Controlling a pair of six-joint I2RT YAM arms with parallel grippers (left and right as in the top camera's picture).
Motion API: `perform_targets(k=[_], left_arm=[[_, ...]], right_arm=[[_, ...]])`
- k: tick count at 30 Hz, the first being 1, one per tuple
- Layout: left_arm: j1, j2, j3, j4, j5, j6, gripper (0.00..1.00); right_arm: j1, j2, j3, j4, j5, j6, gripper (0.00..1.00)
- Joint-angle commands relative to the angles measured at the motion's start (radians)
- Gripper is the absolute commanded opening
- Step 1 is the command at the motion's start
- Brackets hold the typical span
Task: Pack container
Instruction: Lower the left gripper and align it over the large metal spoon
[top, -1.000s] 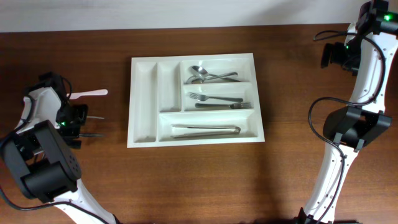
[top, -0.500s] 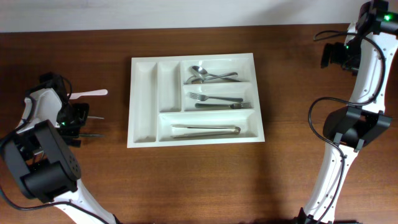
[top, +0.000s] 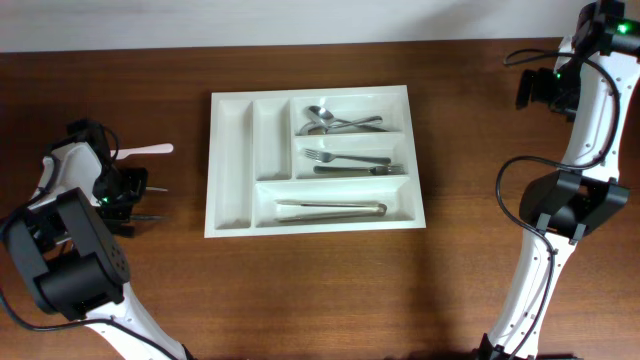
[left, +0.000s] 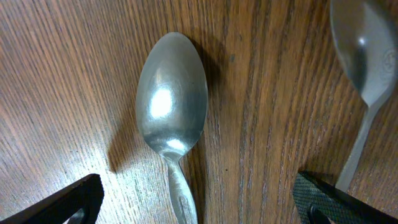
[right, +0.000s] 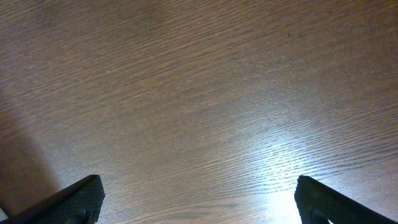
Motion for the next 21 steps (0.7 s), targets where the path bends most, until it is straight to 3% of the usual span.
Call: perform_targets(k=[1, 21], left_arm=[[0.014, 0.031, -0.012, -0.023, -0.011, 0.013, 0.99], [0.068, 0.031, -0.012, -0.075, -0.016, 0.029, 0.99]], right_arm=[[-0.004, -0.023, -0.006, 0.003, -0.009, -0.007, 0.99], [-0.004, -0.023, -0.006, 0.003, -0.009, -0.007, 0.99]])
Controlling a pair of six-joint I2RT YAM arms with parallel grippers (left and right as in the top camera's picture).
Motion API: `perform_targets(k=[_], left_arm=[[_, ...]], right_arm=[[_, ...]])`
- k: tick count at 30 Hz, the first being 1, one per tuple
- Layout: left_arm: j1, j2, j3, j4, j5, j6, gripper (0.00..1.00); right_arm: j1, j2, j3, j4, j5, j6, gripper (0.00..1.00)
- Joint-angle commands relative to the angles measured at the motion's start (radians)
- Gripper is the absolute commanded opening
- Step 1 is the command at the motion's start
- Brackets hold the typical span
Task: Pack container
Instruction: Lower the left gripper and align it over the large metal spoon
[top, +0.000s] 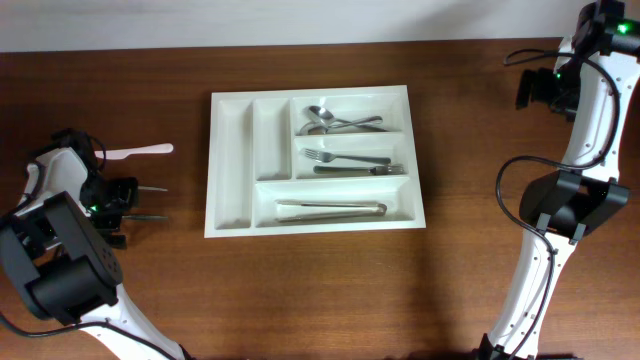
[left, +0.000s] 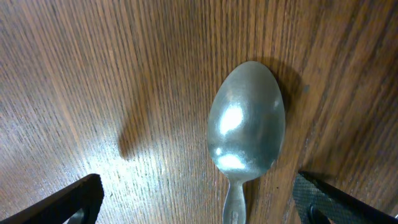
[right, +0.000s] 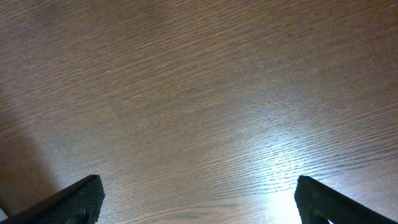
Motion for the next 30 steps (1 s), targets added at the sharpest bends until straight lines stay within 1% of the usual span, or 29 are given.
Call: perform_targets(k=[1, 3, 7, 12, 15, 23, 26, 28, 30], left_arm=[[0.005, 0.031, -0.013, -0.001, -0.026, 0.013, 0.99], [0.005, 0.031, -0.013, 0.006, -0.026, 0.019, 1.0], [0.005, 0.031, -0.013, 0.048, -0.025, 0.069, 1.0], [0.005, 0.031, -0.014, 0.049, -0.025, 0.07, 1.0], [0.005, 0.031, -0.017, 0.049, -0.022, 0.093, 1.0], [0.005, 0.031, -0.083, 0.071, -0.016, 0.095, 0.99], [0.005, 0.031, -0.11, 0.123, 0.032, 0.141, 0.98], [0.005, 0.031, -0.123, 0.142, 0.048, 0.134, 0.97], [0.005, 0.031, -0.134, 0.143, 0.05, 0.096, 0.96]], right_arm=[[-0.004, -0.023, -0.006, 0.003, -0.009, -0.007, 0.99], [-0.004, -0.023, -0.006, 0.003, -0.009, -0.007, 0.99], [-0.004, -0.023, -0.006, 0.003, -0.009, -0.007, 0.99], [-0.004, -0.023, -0.006, 0.003, -0.009, -0.007, 0.99], [-0.004, -0.023, -0.006, 0.003, -0.009, -0.007, 0.99], [-0.004, -0.023, -0.006, 0.003, -0.009, -0.007, 0.99], [-0.004, -0.023, -0.006, 0.003, -0.009, -0.007, 0.99], [-0.004, -0.023, -0.006, 0.003, -0.009, -0.007, 0.99], [-0.004, -0.023, -0.006, 0.003, -0.009, -0.007, 0.99]])
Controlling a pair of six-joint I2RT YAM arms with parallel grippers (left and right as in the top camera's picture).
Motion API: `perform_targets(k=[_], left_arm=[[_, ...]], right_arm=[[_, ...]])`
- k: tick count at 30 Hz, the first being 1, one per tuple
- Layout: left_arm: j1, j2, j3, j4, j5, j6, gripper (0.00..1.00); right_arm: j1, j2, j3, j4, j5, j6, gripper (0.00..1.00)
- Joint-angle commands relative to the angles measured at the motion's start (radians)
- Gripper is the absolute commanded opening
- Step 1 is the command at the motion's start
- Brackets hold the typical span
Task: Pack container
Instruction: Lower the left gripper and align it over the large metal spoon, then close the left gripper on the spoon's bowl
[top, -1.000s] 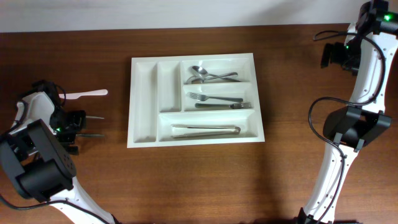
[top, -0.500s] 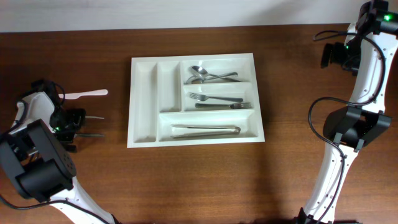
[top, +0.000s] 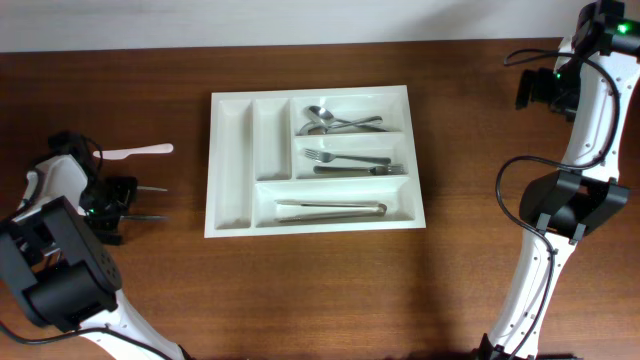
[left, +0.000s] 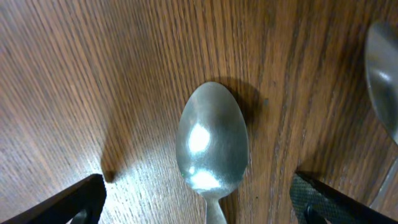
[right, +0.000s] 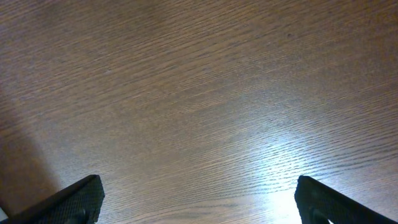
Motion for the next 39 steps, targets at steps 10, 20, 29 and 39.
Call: perform_targets(k=[10, 20, 29, 39], left_arm=[[-0.005, 0.064, -0.07, 0.013, 0.032, -0.014, 0.94], [-0.005, 0.064, -0.07, 0.001, 0.031, -0.015, 0.89], [-0.005, 0.064, -0.07, -0.009, 0.032, -0.015, 0.65], [-0.005, 0.064, -0.07, -0.019, 0.032, -0.015, 0.35]], right_arm=[[-0.004, -0.023, -0.006, 0.003, -0.009, -0.007, 0.99], [-0.004, -0.023, -0.006, 0.003, -0.009, -0.007, 0.99], [-0.004, -0.023, -0.006, 0.003, -0.009, -0.007, 0.99], [-0.004, -0.023, -0.006, 0.003, -0.009, -0.007, 0.99]])
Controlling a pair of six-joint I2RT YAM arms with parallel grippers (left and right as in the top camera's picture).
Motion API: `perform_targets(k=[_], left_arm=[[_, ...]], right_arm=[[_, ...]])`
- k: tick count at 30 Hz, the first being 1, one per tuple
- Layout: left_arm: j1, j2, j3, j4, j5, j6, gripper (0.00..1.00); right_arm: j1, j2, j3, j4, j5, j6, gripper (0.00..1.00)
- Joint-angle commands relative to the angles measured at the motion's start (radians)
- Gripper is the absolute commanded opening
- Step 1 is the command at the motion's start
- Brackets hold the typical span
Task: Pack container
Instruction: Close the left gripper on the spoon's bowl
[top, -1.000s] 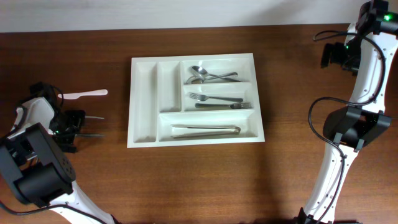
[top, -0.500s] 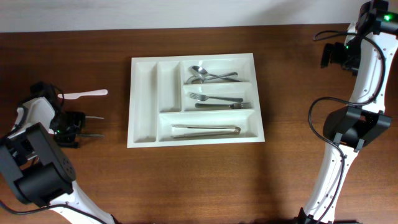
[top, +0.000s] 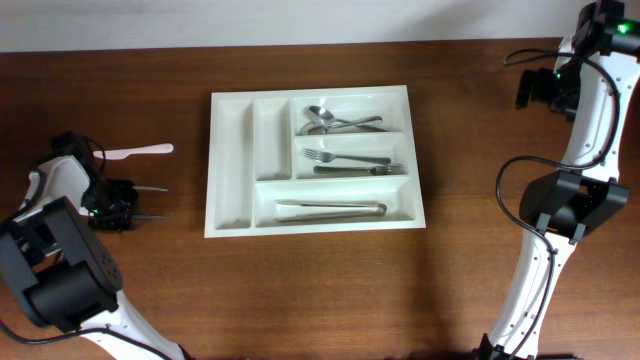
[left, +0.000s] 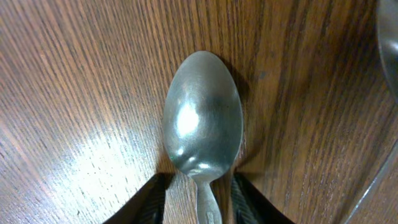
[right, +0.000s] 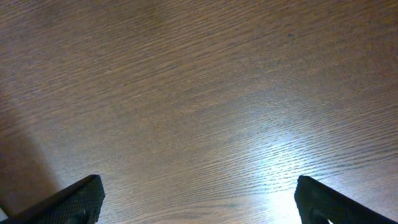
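A metal spoon (left: 202, 118) lies bowl-up on the wooden table. My left gripper (left: 199, 202) sits low over it, its dark fingers (left: 155, 196) drawn in close on either side of the spoon's neck. Overhead, this gripper (top: 112, 203) is at the table's left edge, well left of the white cutlery tray (top: 232, 160). The tray holds spoons (top: 335, 122), forks (top: 350, 160) and tongs (top: 330, 209) in its right compartments. My right gripper (right: 199, 199) is open over bare wood at the far right.
A second spoon (left: 388, 50) lies just right of the gripped one. A white plastic utensil (top: 140, 151) rests behind the left gripper. The tray's two tall left compartments (top: 270, 140) hold nothing. The right arm (top: 575, 110) stands along the right edge.
The left gripper's fingers, wide apart at the frame corners before, now stand close on both sides of the spoon's neck. The spoon bowl sits slightly higher in the wrist view. The right arm is unchanged.
The left gripper stayed open over the spoon at the table's left edge, first with the bowl left of centre, then right of centre, then centred. Now its fingers have come in on the spoon's neck. The tray's contents and the right arm never changed.
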Motion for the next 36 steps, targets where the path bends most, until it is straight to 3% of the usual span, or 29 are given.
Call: perform_targets(k=[1, 6, 13, 19, 36], left_arm=[[-0.002, 0.069, -0.056, -0.017, -0.021, 0.005, 0.33], [-0.002, 0.069, -0.056, -0.016, -0.021, 0.005, 0.19], [-0.002, 0.069, -0.056, -0.016, -0.021, 0.005, 0.18], [-0.002, 0.069, -0.055, -0.017, -0.02, 0.014, 0.05], [-0.006, 0.041, 0.05, -0.069, -0.006, 0.136, 0.02]], right_arm=[[-0.004, -0.023, -0.006, 0.003, -0.009, -0.007, 0.99], [-0.004, -0.023, -0.006, 0.003, -0.009, -0.007, 0.99], [-0.004, -0.023, -0.006, 0.003, -0.009, -0.007, 0.99], [-0.004, -0.023, -0.006, 0.003, -0.009, -0.007, 0.99], [-0.004, -0.023, -0.006, 0.003, -0.009, -0.007, 0.99]])
